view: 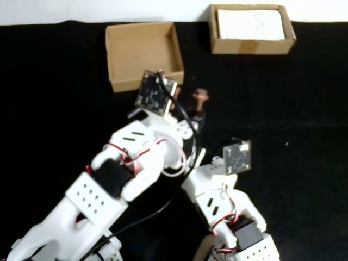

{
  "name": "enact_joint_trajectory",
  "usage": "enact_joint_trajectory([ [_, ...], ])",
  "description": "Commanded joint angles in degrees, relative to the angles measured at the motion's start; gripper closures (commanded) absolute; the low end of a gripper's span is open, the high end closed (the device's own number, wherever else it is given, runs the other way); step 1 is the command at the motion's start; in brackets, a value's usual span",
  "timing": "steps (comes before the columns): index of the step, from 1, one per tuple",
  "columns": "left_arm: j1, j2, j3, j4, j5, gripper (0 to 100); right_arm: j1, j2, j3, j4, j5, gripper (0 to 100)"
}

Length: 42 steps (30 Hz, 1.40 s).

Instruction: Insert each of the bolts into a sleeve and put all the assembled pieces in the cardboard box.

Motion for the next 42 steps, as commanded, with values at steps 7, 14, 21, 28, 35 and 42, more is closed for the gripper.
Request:
enact_joint_trajectory([
  [7,0.1,7.7,-1.9,-2.3,-0.4,99,0.7,-0.7,-1.0,-1.5,-0.8,99.1],
  [14,0.1,8.5,-2.0,-2.2,-1.4,99,0.7,-0.7,-1.0,-1.5,-0.8,99.1],
  [21,0.0,8.5,-2.2,-2.2,-4.9,99,0.7,-0.7,-1.0,-1.5,-1.5,99.1],
  [28,-2.4,8.5,-1.9,-2.1,-4.9,99,0.7,-0.7,-1.0,-1.5,-1.5,99.1],
  [35,-0.5,8.5,1.8,-2.4,-4.6,99,0.7,-0.7,-1.0,-1.5,-1.5,99.1],
  [42,0.0,8.5,2.8,-2.2,-4.7,99,0.7,-0.7,-1.0,-1.5,-1.5,99.1],
])
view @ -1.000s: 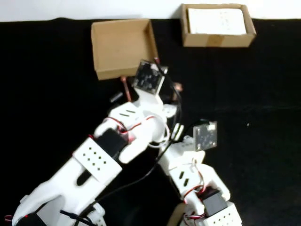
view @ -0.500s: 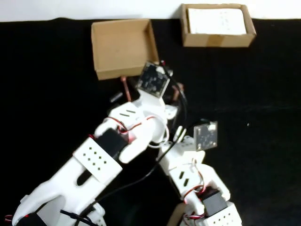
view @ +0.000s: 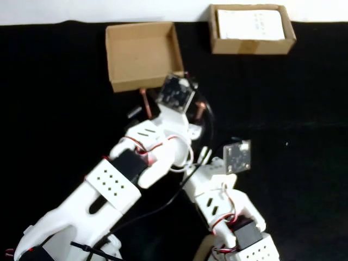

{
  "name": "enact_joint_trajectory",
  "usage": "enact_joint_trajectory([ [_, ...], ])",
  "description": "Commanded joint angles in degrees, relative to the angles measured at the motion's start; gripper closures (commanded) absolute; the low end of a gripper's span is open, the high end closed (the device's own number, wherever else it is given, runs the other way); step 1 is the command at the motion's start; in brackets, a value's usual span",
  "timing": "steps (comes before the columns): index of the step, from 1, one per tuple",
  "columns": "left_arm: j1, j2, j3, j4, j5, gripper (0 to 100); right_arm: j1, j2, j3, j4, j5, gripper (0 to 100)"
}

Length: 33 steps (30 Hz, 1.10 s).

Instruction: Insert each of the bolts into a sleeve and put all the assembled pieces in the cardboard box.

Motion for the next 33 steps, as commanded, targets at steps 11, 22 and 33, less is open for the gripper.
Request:
enact_joint_trajectory([
  [11,0.8,-9.6,0.0,8.4,-2.5,99,4.8,-0.7,-2.5,-1.5,-0.5,99.1],
  [22,5.1,-4.5,-1.8,16.2,-7.0,89,4.7,-0.6,-2.5,-1.5,-0.1,99.1],
  [33,-9.0,0.9,-21.7,38.4,-7.0,80,5.0,0.0,-3.1,-2.7,-0.1,99.1],
])
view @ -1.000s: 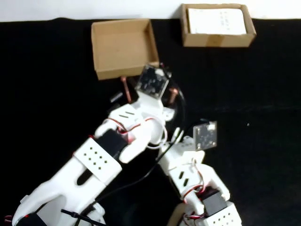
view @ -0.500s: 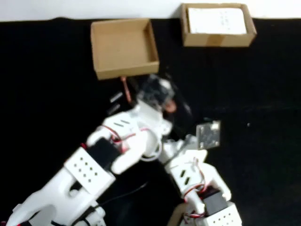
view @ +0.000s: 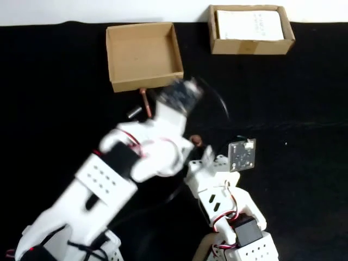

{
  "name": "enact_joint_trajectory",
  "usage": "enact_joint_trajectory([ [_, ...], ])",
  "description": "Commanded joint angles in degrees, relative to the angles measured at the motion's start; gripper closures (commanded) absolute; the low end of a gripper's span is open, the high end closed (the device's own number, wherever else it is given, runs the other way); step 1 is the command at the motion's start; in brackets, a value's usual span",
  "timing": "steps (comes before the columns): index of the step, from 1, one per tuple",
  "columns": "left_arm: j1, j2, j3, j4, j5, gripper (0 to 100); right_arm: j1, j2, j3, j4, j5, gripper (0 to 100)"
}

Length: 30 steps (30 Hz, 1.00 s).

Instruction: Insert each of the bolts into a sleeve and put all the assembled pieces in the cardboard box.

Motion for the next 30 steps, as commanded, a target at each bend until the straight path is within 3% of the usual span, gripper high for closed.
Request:
enact_joint_trajectory([
  [1,-3.8,0.1,-9.4,8.0,-0.4,80,0.9,0.0,-3.6,-3.2,0.0,99.1],
  [7,-14.5,0.0,-26.3,21.6,-0.8,80,1.3,5.8,-9.5,-8.0,5.5,99.1],
  [11,-25.1,-3.4,-27.7,24.9,-4.0,84,3.4,18.9,-19.0,-14.1,5.5,99.1],
  [14,-29.5,-10.5,-19.8,22.8,-12.0,89,3.8,32.0,-27.6,-19.1,5.5,99.1],
  [18,-35.2,-23.5,-1.6,16.7,-18.2,87,3.8,51.5,-38.3,-26.5,5.7,99.1],
  [25,-47.3,-40.9,26.9,6.1,-19.0,79,3.7,88.9,-58.3,-42.8,12.8,99.1],
  [30,-50.3,-42.1,43.7,-5.8,-18.7,79,3.8,115.1,-82.6,-44.7,15.3,99.1],
])
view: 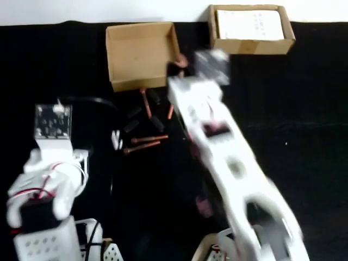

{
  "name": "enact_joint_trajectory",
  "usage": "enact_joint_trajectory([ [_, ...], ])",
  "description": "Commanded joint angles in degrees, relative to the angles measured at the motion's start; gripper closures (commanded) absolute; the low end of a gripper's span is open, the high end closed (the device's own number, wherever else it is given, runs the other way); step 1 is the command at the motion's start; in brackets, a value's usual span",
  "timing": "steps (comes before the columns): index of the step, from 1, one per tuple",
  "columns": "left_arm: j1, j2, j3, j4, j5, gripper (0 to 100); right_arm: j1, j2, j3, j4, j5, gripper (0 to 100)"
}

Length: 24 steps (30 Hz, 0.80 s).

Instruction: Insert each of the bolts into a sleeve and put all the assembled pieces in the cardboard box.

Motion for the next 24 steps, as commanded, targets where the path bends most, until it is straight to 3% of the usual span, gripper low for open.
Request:
enact_joint_trajectory([
  [1,-2.0,-1.2,10.9,-9.3,0.0,79,0.6,18.3,-23.0,-2.4,1.1,99.1],
  [5,-2.2,-1.2,23.6,-22.4,0.0,79,0.1,34.0,-41.6,-2.1,1.1,99.1],
  [9,-2.8,-1.5,31.0,-32.4,0.1,79,0.0,46.5,-57.5,6.0,1.1,98.9],
  [14,-3.8,-1.3,31.5,-33.8,0.2,79,0.0,60.7,-75.5,9.5,1.1,97.8],
  [20,-3.9,-1.3,31.5,-33.8,0.2,79,-0.1,73.1,-90.7,16.4,1.1,80.3],
  [24,-3.9,-1.3,31.5,-33.8,0.2,79,-0.1,76.8,-98.7,21.6,1.1,79.6],
])
